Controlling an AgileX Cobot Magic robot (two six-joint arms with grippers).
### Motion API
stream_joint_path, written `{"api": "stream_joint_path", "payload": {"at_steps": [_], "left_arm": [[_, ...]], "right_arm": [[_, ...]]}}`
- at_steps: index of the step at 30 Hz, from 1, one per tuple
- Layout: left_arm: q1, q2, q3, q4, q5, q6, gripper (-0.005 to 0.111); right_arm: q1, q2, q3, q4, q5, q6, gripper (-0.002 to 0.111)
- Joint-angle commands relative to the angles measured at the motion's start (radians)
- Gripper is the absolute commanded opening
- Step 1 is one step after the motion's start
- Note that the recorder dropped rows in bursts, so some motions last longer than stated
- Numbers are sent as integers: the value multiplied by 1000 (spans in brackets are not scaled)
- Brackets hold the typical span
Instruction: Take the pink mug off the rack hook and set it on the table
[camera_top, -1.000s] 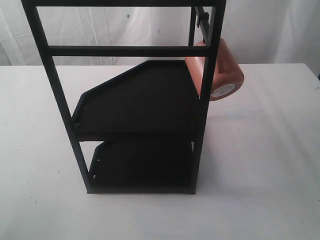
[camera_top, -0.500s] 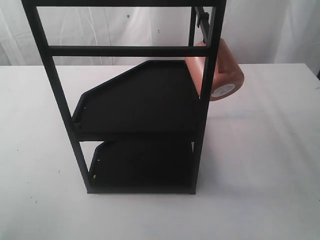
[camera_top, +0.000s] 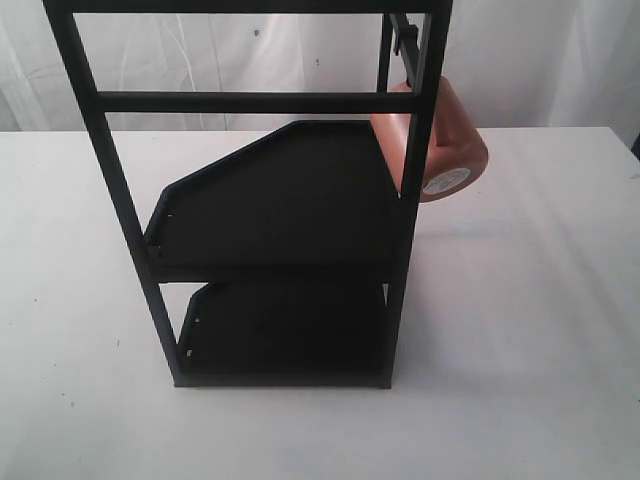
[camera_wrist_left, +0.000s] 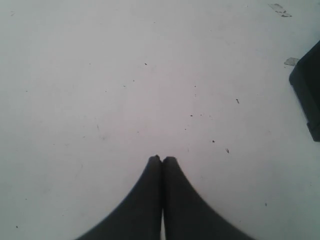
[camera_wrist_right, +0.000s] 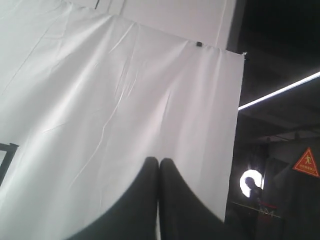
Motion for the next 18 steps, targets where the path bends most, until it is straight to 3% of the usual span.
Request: {"api": "stream_joint_path", "payload": {"at_steps": [1, 6, 9, 14, 18], "left_arm": [[-7, -3, 7, -4, 6, 0, 0], [-7, -3, 7, -4, 6, 0, 0], [-7, -3, 7, -4, 6, 0, 0], [-7, -3, 7, -4, 6, 0, 0], [-7, -3, 7, -4, 6, 0, 0]], "right_arm": [[7, 113, -25, -33, 19, 12, 0], [7, 271, -43, -30, 217, 155, 0], [7, 363, -52, -30, 356, 144, 0], [7, 494, -52, -30, 302, 136, 0], [7, 571, -97, -30, 411, 136, 0]]}}
